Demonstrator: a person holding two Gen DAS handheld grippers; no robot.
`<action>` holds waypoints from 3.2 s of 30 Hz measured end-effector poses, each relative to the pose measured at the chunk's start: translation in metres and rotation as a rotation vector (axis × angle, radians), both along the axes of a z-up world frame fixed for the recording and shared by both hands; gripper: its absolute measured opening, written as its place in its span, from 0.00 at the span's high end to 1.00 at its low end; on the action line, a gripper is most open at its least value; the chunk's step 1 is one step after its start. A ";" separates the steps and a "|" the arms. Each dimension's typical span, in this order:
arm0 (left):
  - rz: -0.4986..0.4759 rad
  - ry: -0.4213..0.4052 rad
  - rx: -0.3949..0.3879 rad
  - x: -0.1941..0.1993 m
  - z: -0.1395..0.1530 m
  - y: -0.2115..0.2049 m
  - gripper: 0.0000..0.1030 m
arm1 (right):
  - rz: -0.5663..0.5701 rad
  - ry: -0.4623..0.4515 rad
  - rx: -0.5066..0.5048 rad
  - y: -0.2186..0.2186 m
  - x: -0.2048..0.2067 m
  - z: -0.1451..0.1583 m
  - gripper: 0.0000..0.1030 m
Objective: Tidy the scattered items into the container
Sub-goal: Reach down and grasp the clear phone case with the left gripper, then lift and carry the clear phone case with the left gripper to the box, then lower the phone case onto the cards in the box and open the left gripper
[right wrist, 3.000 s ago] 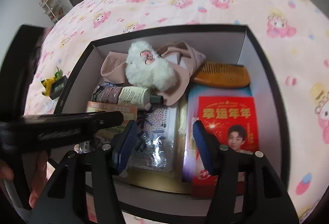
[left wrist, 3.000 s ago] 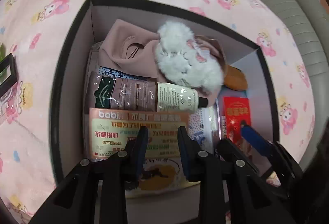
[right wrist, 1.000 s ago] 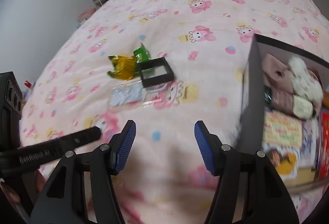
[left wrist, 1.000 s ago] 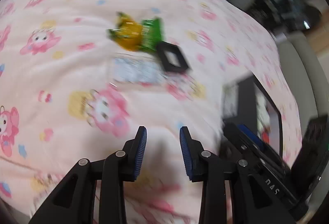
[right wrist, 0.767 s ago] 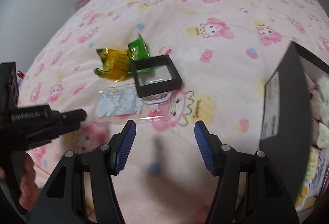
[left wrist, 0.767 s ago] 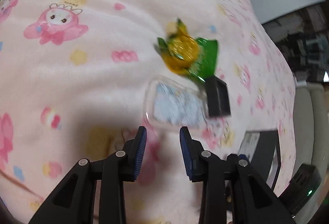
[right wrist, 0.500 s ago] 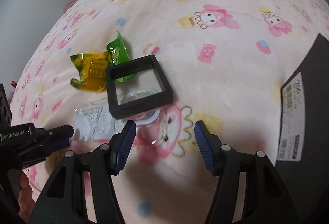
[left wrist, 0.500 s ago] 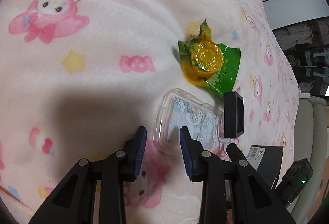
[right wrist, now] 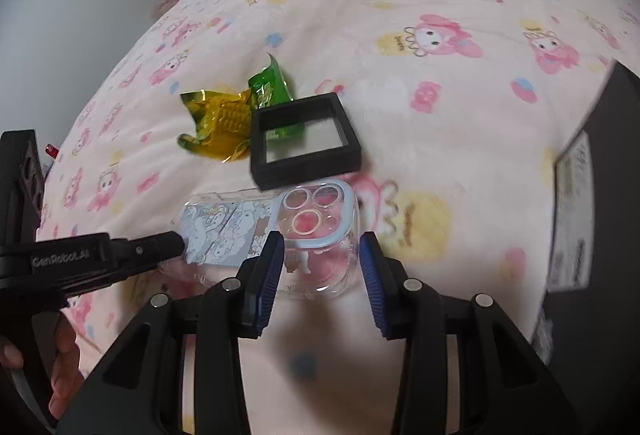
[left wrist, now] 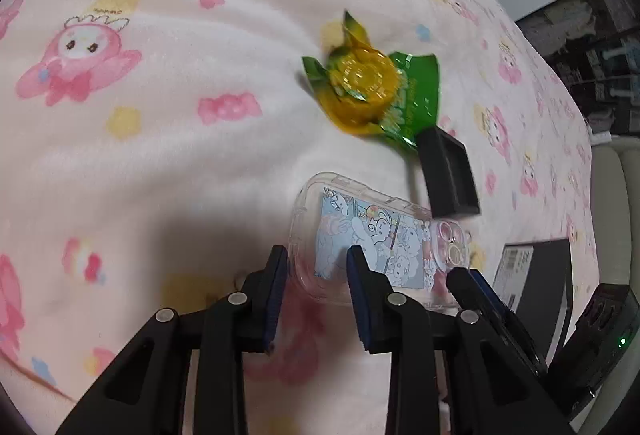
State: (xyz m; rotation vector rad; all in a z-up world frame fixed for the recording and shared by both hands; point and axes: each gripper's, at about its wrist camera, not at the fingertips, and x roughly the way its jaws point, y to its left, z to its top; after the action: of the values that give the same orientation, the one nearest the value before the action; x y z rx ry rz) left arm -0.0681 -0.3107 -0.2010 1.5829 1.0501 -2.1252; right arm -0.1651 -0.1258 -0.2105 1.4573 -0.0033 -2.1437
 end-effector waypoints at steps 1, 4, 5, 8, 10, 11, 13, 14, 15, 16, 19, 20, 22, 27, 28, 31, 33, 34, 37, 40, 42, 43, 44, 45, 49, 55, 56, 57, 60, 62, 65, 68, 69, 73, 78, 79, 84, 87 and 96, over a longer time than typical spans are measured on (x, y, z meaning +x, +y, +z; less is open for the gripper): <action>-0.016 -0.009 -0.014 0.004 0.004 0.007 0.74 | 0.001 -0.013 -0.008 0.007 0.009 0.004 0.60; -0.070 -0.004 -0.003 0.019 0.015 0.028 0.74 | -0.002 -0.031 0.042 0.024 0.036 0.009 0.58; -0.087 0.004 0.008 0.026 0.018 0.034 0.74 | -0.001 -0.039 0.056 0.031 0.045 0.009 0.57; -0.105 0.020 0.022 0.036 0.023 0.035 0.73 | 0.005 -0.077 0.041 0.047 0.063 0.007 0.54; -0.069 0.032 0.038 0.034 0.020 0.024 0.73 | 0.030 -0.073 0.044 0.048 0.071 0.008 0.54; -0.051 0.035 0.049 0.033 0.017 0.020 0.73 | 0.032 -0.063 0.051 0.047 0.073 0.008 0.54; -0.029 0.025 0.056 0.023 0.010 0.014 0.73 | 0.019 -0.048 0.074 0.045 0.073 0.006 0.54; -0.025 0.018 0.051 0.016 0.006 0.014 0.73 | 0.007 -0.047 0.081 0.045 0.071 0.004 0.54; -0.028 0.001 0.041 0.010 0.001 0.015 0.73 | -0.001 -0.045 0.081 0.045 0.069 0.003 0.53; -0.036 -0.021 0.029 0.004 -0.004 0.018 0.73 | 0.002 -0.042 0.075 0.043 0.069 0.001 0.50; -0.067 -0.049 -0.014 -0.002 -0.008 0.023 0.73 | 0.005 -0.061 0.083 0.039 0.066 -0.009 0.43; -0.075 -0.051 -0.023 -0.002 -0.008 0.025 0.73 | 0.005 -0.071 0.071 0.039 0.065 -0.012 0.43; -0.090 -0.055 -0.025 -0.001 -0.008 0.027 0.72 | -0.008 -0.073 0.063 0.039 0.063 -0.013 0.45; -0.119 -0.007 0.021 0.012 0.004 0.031 0.72 | -0.012 0.021 0.067 0.048 0.073 0.018 0.50; -0.122 -0.003 0.011 0.015 0.008 0.033 0.71 | -0.009 0.019 0.050 0.051 0.074 0.022 0.51; -0.143 -0.012 -0.003 0.025 0.011 0.043 0.71 | 0.002 0.028 0.036 0.061 0.086 0.034 0.52; -0.157 -0.023 -0.004 0.029 0.011 0.047 0.71 | 0.028 0.054 0.070 0.061 0.100 0.037 0.52; -0.162 -0.026 0.005 0.030 0.010 0.049 0.71 | 0.031 0.056 0.079 0.063 0.106 0.037 0.52; -0.152 -0.037 0.043 0.029 0.004 0.049 0.69 | 0.016 -0.017 0.042 0.079 0.114 0.026 0.51; -0.126 -0.074 0.038 0.024 -0.006 0.049 0.67 | -0.028 -0.083 0.019 0.093 0.112 0.012 0.51; -0.130 -0.088 0.028 0.019 -0.010 0.052 0.66 | -0.050 -0.077 0.027 0.100 0.111 0.010 0.51; -0.136 -0.086 0.033 0.018 -0.011 0.053 0.64 | -0.059 -0.076 0.026 0.102 0.110 0.009 0.51; -0.145 -0.086 0.042 0.016 -0.012 0.054 0.62 | -0.063 -0.078 0.024 0.104 0.109 0.009 0.51; -0.155 -0.086 0.053 0.016 -0.014 0.055 0.61 | -0.062 -0.081 0.023 0.105 0.108 0.008 0.51; -0.197 -0.055 0.087 0.018 -0.010 0.061 0.61 | -0.054 -0.131 0.017 0.102 0.106 -0.005 0.52; -0.238 0.084 0.105 0.039 0.033 0.072 0.61 | -0.062 -0.061 -0.004 0.107 0.116 0.025 0.54; -0.240 0.109 0.105 0.044 0.043 0.074 0.61 | -0.061 -0.046 -0.017 0.110 0.118 0.034 0.54; -0.245 0.134 0.101 0.048 0.053 0.077 0.61 | -0.062 -0.033 -0.033 0.114 0.120 0.042 0.54; -0.286 0.208 0.088 0.054 0.088 0.094 0.61 | -0.071 0.033 -0.073 0.133 0.125 0.075 0.53; -0.324 0.247 0.089 0.051 0.107 0.109 0.61 | -0.080 0.075 -0.083 0.147 0.125 0.092 0.53; -0.389 0.296 0.084 0.036 0.128 0.142 0.61 | -0.103 0.125 -0.096 0.178 0.119 0.113 0.52; -0.448 0.310 0.090 0.013 0.134 0.177 0.61 | -0.136 0.158 -0.094 0.214 0.104 0.124 0.52; -0.462 0.312 0.097 0.003 0.134 0.189 0.61 | -0.146 0.166 -0.089 0.228 0.097 0.126 0.52; -0.509 0.302 0.133 -0.039 0.122 0.235 0.61 | -0.162 0.197 -0.025 0.269 0.069 0.125 0.52; -0.554 0.215 0.131 -0.078 0.088 0.281 0.61 | -0.190 0.152 0.027 0.310 0.037 0.095 0.51; -0.560 0.197 0.125 -0.082 0.082 0.286 0.61 | -0.201 0.136 0.023 0.317 0.034 0.088 0.51; -0.593 0.111 0.066 -0.092 0.059 0.306 0.61 | -0.259 0.018 0.007 0.337 0.024 0.057 0.51; -0.620 0.085 -0.028 -0.091 0.058 0.318 0.61 | -0.261 -0.011 0.007 0.337 0.022 0.051 0.50; -0.666 0.027 -0.158 -0.091 0.060 0.328 0.61 | -0.266 -0.025 0.002 0.335 0.023 0.050 0.50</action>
State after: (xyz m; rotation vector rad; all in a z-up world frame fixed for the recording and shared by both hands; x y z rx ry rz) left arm -0.1590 0.0174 -0.1408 2.0203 0.3575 -2.5526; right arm -0.1423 0.2088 -0.1605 1.5584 -0.2153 -2.3339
